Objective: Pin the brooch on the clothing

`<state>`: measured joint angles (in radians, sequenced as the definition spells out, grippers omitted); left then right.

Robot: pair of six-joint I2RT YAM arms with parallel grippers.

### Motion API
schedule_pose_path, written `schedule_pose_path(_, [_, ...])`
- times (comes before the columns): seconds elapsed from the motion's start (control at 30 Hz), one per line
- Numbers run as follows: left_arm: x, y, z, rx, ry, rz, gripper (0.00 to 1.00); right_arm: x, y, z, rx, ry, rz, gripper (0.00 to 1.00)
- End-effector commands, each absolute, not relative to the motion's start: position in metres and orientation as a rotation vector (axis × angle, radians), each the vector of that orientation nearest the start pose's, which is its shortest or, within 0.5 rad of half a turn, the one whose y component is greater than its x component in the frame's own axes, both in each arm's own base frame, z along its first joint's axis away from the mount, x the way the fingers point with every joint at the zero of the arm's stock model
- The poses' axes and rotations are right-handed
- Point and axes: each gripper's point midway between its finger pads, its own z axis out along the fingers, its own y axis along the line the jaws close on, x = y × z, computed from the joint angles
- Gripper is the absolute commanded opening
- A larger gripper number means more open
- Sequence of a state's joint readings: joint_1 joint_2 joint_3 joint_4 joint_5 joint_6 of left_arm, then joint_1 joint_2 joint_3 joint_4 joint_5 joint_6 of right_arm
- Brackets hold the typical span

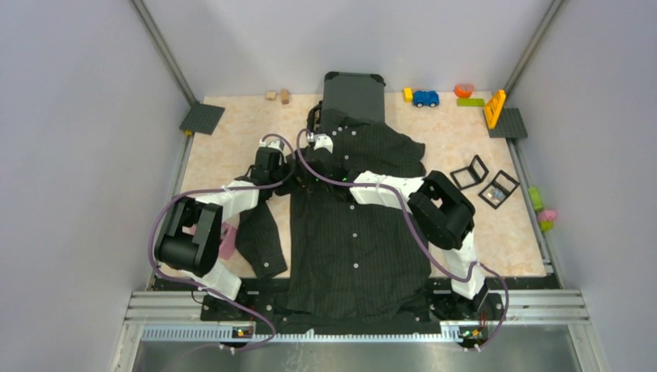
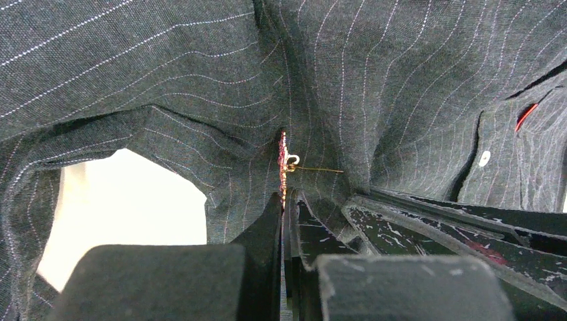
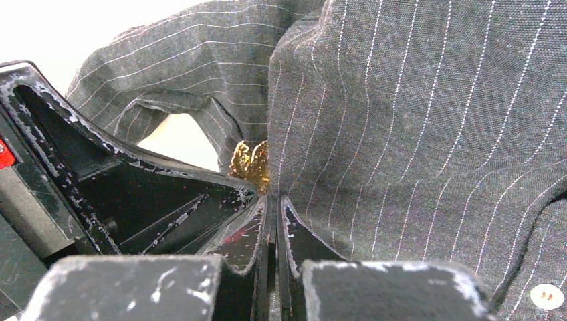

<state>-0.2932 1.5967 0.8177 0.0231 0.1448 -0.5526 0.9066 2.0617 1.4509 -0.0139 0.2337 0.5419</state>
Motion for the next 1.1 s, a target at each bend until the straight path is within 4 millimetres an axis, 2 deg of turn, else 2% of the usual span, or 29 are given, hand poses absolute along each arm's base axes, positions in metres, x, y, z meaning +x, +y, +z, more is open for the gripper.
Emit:
schedule_pose_path(0.0, [0.381,-0.172,0.076,-0.233,2.305,-0.653,0.0,0.368,0.437,0.104,-0.268,2.158,0.618,0.0])
schedule_pose_path(0.4, [0.375,-0.181,0.092,-0.274,2.224,-0.782,0.0,0.365,0.437,0.091,-0.276,2.19,0.61,0.0])
schedule_pose_path(0.53, [0.374,-0.179,0.094,-0.283,2.203,-0.797,0.0,0.364,0.436,0.096,-0.285,2.199,0.602,0.0])
schedule_pose_path(0.67, [0.371,-0.177,0.091,-0.279,2.208,-0.812,0.0,0.365,0.433,0.128,-0.298,2.15,0.609,0.22])
schedule_pose_path(0.77, [0.368,-0.176,0.091,-0.271,2.2,-0.833,0.0,0.363,0.425,0.151,-0.3,2.115,0.599,0.33])
schedule_pose_path(0.87, [0.366,-0.178,0.095,-0.249,2.18,-0.86,0.0,0.361,0.414,0.171,-0.294,2.091,0.596,0.41])
schedule_pose_path(1.07, [0.363,-0.183,0.101,-0.196,2.162,-0.914,0.0,0.36,0.392,0.189,-0.266,2.063,0.597,0.5])
